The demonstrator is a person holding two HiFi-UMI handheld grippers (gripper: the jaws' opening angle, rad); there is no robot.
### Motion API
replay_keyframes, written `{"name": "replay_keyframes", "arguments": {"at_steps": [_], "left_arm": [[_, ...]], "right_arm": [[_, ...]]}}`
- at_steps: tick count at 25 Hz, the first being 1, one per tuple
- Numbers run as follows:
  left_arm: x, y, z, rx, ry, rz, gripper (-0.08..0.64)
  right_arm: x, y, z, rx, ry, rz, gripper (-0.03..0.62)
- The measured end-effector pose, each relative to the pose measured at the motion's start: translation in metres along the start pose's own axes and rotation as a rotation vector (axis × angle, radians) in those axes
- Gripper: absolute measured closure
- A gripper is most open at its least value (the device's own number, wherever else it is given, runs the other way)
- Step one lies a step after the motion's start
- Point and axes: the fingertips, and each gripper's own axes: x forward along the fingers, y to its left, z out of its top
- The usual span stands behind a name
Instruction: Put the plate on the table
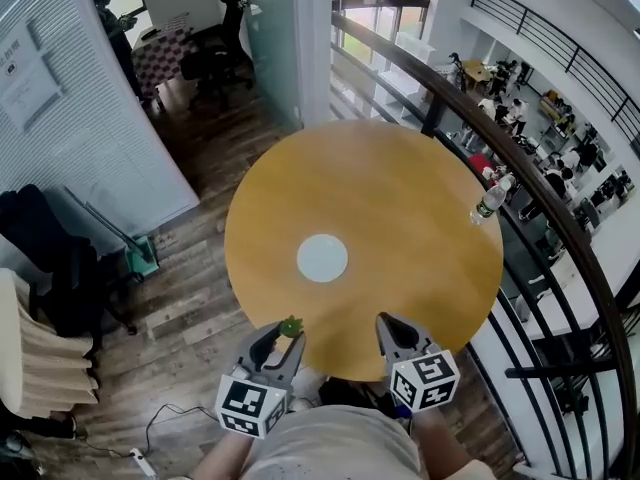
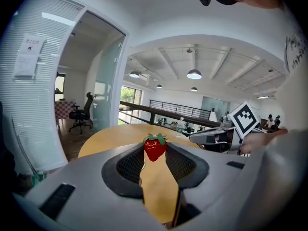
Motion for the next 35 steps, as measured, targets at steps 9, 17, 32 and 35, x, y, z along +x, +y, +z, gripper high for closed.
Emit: {"name": "replay_keyframes", "arguments": {"at_steps": [9,17,32,35], "left_arm": [[0.044,0.0,0.008,-0.017,0.023,0.019,0.407],[0.067,0.037,0.028,-0.022,0.066,-0.022,0.407],[0.109,0.079,0.025,-0.011,0.108,-0.079,0.407],[0.116,0.088,0.022,-0.012,0.119,-0.087,0.408]], "right_arm": [[0.022,-0.038,0.005,0.009,0.031,0.025,0.568],[0.052,-0.044,0.028,0.047,0.068,-0.028,0.568],[0.087,-0.046,0.032,0.062,0.068,-0.089,0.568],[0.094,-0.046,0.036,0.063,0.064,-0.099,0.568]]}}
